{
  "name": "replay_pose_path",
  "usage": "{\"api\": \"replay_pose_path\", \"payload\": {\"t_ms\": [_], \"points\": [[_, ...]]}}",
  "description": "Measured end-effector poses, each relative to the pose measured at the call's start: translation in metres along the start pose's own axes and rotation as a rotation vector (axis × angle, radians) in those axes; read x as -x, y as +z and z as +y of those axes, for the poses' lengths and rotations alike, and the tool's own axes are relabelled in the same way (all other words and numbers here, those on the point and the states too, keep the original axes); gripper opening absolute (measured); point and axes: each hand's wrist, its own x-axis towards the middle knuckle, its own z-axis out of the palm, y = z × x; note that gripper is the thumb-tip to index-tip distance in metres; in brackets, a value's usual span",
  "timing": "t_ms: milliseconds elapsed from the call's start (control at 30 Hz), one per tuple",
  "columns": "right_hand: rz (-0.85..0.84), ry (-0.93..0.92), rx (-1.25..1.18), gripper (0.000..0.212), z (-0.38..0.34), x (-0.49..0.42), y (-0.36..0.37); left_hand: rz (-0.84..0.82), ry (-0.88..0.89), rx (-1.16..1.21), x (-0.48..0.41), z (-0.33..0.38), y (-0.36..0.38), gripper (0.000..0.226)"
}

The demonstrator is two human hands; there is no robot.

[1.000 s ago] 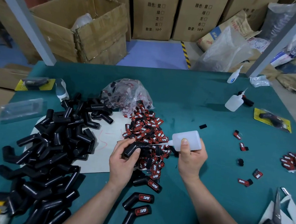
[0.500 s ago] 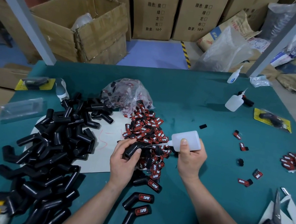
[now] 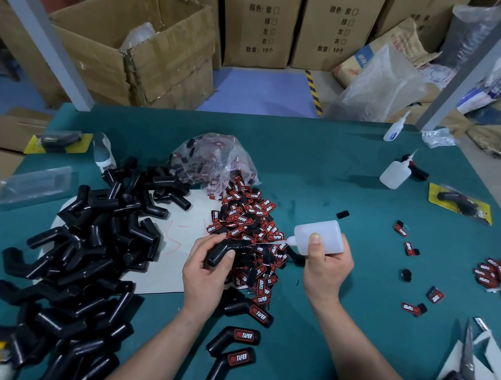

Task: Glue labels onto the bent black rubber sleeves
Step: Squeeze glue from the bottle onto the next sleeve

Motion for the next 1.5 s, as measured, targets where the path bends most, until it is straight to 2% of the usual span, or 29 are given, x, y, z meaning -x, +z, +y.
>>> {"api": "replay_pose_path", "payload": {"t_ms": [1233, 1500], "points": [[-0.015, -0.014, 0.015, 0.024, 0.0024, 0.0007, -0.0003, 0.009, -0.061, 0.032, 0.0021, 0.0089, 0.0022, 0.036], [0.003, 0.004, 0.007, 0.027, 0.0031, -0.0001, 0.0002, 0.002, -0.005, 0.006, 0.0023, 0.0094, 0.0026, 0.042]]}}
